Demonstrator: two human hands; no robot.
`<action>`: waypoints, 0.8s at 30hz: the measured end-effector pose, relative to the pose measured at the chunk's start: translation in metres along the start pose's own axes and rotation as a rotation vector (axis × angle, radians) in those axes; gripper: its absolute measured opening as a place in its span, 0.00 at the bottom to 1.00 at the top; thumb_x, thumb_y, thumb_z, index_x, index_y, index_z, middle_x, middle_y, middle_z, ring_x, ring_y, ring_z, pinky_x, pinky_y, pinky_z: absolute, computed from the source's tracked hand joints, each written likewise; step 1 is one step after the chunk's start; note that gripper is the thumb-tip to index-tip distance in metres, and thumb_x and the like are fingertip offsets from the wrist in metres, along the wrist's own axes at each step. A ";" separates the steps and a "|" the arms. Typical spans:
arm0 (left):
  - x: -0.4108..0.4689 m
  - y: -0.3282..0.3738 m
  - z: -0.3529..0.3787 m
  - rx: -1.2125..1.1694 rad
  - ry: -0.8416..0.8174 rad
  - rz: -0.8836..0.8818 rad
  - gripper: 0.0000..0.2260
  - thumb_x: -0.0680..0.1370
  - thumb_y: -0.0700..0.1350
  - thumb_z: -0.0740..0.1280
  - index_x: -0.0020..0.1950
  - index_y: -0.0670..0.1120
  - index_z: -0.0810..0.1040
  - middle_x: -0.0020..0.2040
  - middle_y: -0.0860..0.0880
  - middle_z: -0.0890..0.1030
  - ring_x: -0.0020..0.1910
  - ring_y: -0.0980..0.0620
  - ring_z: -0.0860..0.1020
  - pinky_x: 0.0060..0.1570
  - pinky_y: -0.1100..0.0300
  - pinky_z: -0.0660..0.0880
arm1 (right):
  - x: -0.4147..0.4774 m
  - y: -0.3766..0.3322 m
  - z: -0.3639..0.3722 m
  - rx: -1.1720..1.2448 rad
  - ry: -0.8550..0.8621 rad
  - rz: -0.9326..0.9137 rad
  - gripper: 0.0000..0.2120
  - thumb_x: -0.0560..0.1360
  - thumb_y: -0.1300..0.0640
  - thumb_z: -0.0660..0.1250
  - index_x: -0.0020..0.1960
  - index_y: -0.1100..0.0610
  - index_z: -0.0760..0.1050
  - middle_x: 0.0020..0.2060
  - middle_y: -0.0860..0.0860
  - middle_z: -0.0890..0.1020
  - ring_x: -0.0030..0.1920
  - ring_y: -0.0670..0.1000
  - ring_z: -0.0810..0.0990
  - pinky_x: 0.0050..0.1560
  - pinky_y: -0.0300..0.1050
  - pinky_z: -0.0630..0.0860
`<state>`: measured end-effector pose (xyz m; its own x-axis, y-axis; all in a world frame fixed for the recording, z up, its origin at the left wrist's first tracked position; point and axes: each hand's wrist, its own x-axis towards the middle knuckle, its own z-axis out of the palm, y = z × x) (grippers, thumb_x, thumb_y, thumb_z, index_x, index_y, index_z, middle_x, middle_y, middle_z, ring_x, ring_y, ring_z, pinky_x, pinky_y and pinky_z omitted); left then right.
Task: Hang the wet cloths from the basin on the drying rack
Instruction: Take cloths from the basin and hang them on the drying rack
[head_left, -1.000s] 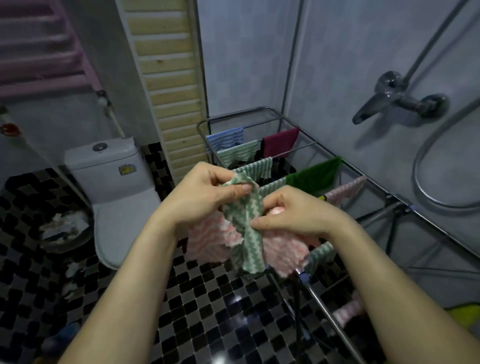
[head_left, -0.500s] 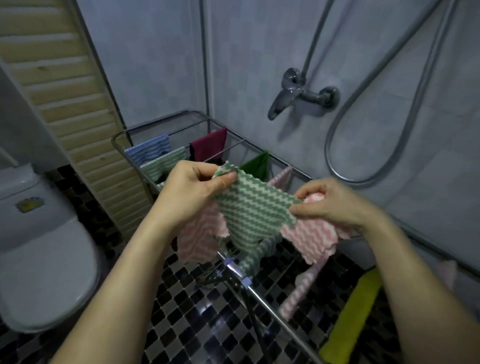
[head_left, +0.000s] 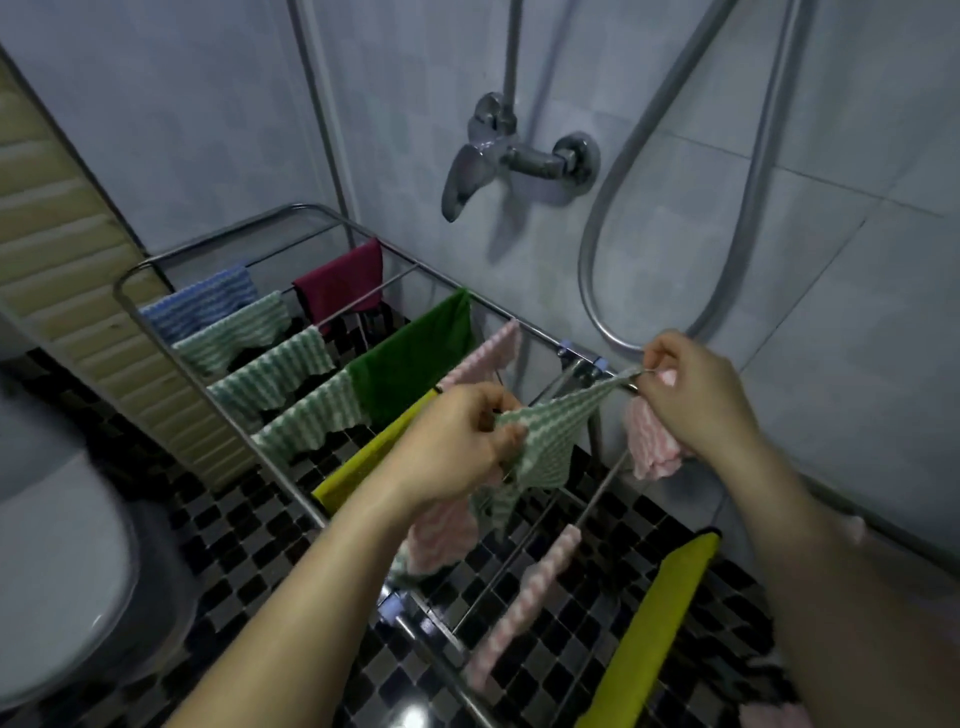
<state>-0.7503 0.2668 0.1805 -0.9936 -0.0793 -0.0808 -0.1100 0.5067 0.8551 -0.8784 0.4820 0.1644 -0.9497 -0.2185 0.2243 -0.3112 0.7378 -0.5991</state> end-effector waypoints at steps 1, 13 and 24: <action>0.004 0.001 0.007 0.002 -0.026 0.002 0.03 0.80 0.44 0.66 0.48 0.45 0.77 0.27 0.53 0.79 0.24 0.58 0.76 0.28 0.64 0.72 | 0.001 0.004 0.002 -0.009 0.022 0.011 0.05 0.71 0.60 0.67 0.41 0.53 0.72 0.38 0.54 0.81 0.41 0.58 0.78 0.43 0.50 0.75; 0.069 -0.036 0.049 -0.152 0.052 -0.315 0.07 0.80 0.43 0.66 0.47 0.41 0.78 0.37 0.45 0.81 0.27 0.56 0.78 0.30 0.60 0.77 | 0.046 0.046 0.048 0.434 -0.076 0.418 0.06 0.71 0.64 0.69 0.41 0.57 0.84 0.28 0.44 0.83 0.33 0.41 0.82 0.37 0.34 0.74; 0.119 -0.095 0.047 -0.130 0.218 -0.554 0.09 0.81 0.41 0.61 0.45 0.40 0.78 0.37 0.42 0.75 0.33 0.48 0.71 0.34 0.56 0.67 | 0.106 0.047 0.122 0.557 -0.121 0.389 0.05 0.70 0.62 0.72 0.40 0.54 0.85 0.36 0.51 0.85 0.41 0.53 0.84 0.49 0.49 0.81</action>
<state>-0.8595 0.2491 0.0659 -0.7596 -0.4824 -0.4364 -0.5910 0.2315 0.7727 -0.9976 0.4157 0.0661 -0.9830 -0.0980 -0.1551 0.1124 0.3462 -0.9314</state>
